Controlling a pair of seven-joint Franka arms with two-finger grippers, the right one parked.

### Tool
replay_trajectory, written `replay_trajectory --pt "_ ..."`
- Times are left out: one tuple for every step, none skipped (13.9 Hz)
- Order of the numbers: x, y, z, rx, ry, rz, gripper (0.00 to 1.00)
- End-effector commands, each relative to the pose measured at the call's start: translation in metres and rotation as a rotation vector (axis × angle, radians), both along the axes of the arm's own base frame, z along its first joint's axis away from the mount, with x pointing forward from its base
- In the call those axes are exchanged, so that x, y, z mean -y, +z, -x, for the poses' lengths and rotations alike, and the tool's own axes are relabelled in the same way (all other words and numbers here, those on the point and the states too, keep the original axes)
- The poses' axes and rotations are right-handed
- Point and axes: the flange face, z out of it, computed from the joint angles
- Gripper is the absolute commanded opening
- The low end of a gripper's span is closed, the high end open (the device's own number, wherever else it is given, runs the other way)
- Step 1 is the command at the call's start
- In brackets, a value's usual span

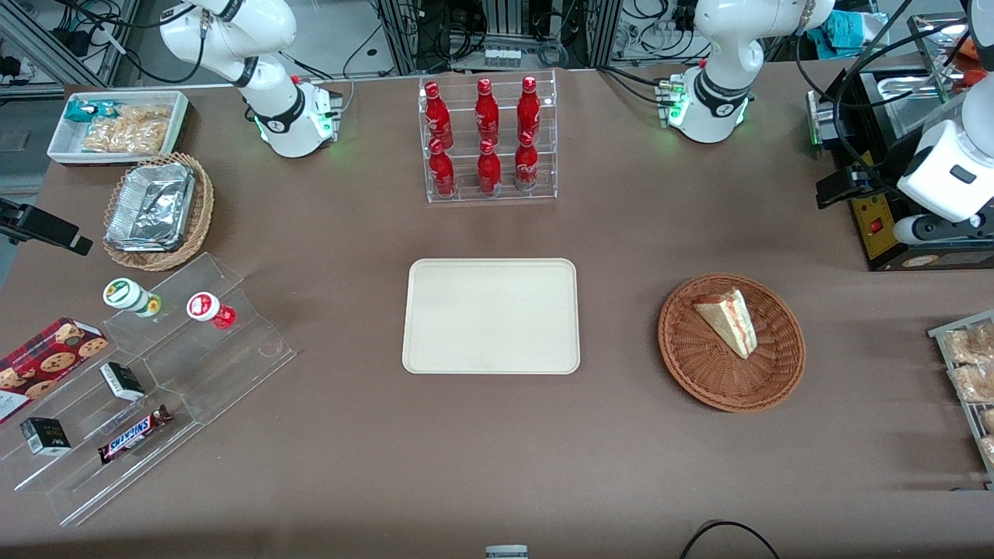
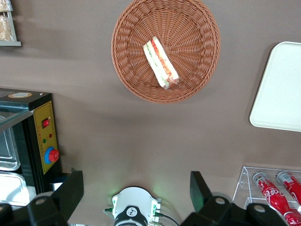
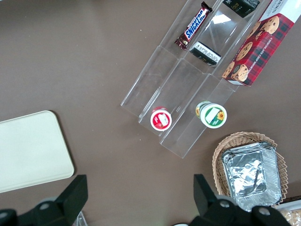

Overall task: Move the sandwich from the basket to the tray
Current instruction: 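Move the left gripper from rest toward the sandwich in the wicker basket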

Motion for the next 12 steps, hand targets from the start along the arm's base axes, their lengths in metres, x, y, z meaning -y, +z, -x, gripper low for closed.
replay_trajectory --pt "0.000 0.005 0.004 -0.005 0.001 -0.002 1.00" --pt "-0.001 0.003 0.001 -0.011 0.003 -0.002 1.00" --pt "-0.002 0.002 -0.002 -0.008 0.003 -0.002 1.00" --pt "-0.008 -0.011 -0.008 -0.028 0.017 0.001 1.00" --pt "-0.014 -0.034 -0.021 -0.069 0.036 0.006 1.00" --pt "-0.017 -0.050 -0.029 -0.089 0.057 0.013 1.00" --pt "-0.018 -0.077 -0.044 -0.106 0.080 0.003 1.00" --pt "-0.019 -0.105 -0.059 -0.114 0.112 0.003 1.00" --pt "-0.019 -0.131 -0.070 -0.129 0.149 -0.002 1.00" --pt "-0.020 -0.161 -0.080 -0.139 0.188 -0.009 1.00" --pt "-0.018 -0.187 -0.084 -0.144 0.235 -0.007 1.00" --pt "-0.015 -0.210 -0.085 -0.124 0.284 -0.017 1.00"
